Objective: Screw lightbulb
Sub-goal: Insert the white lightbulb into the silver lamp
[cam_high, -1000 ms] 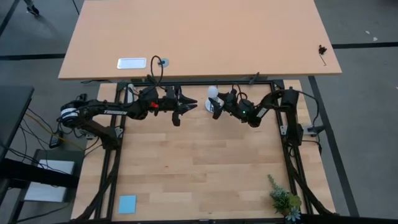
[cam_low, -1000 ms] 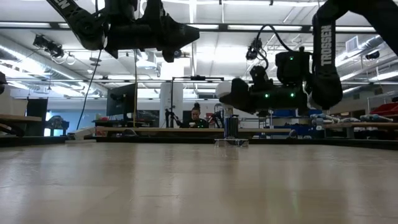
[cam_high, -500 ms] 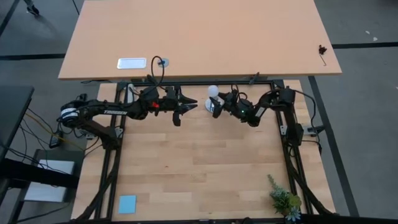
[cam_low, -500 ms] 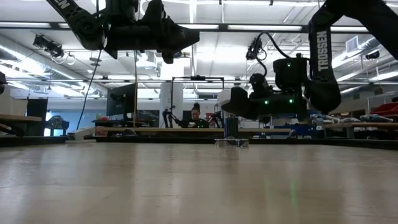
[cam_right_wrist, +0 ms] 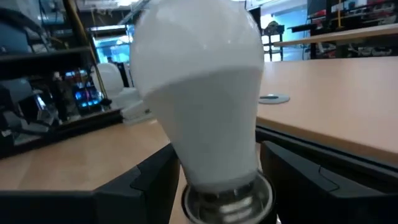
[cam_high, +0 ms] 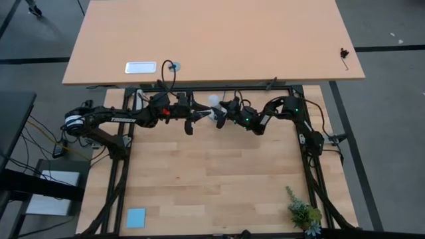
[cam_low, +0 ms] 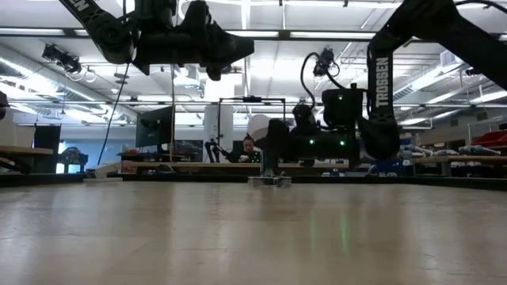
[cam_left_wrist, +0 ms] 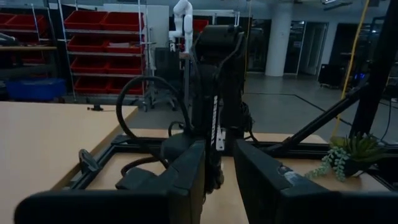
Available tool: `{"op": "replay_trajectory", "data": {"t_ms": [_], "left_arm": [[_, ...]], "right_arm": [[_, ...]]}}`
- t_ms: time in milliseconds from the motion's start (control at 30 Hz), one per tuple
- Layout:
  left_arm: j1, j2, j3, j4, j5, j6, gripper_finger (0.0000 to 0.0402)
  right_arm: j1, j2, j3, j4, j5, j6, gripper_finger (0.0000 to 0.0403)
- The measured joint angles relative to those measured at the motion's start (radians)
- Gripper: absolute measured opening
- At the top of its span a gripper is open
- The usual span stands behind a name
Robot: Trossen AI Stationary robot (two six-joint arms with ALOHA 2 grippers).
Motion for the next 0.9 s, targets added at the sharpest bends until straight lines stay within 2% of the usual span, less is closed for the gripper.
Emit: {"op": "replay_trajectory", "data": {"t_ms": [367,900], "left_arm": [[0.000,0.000,-0.026,-0.008,-0.006,0.003,0.0094],[0.000,0.000,-0.026,-0.006,-0.009,0.003,0.0094]], "right_arm": [[0.003,-0.034,-0.056,0.001,0.005,-0.023,0.0229],[0.011,-0.036,-0.058,-0.001,0.012,-0.068,0.0232]]}}
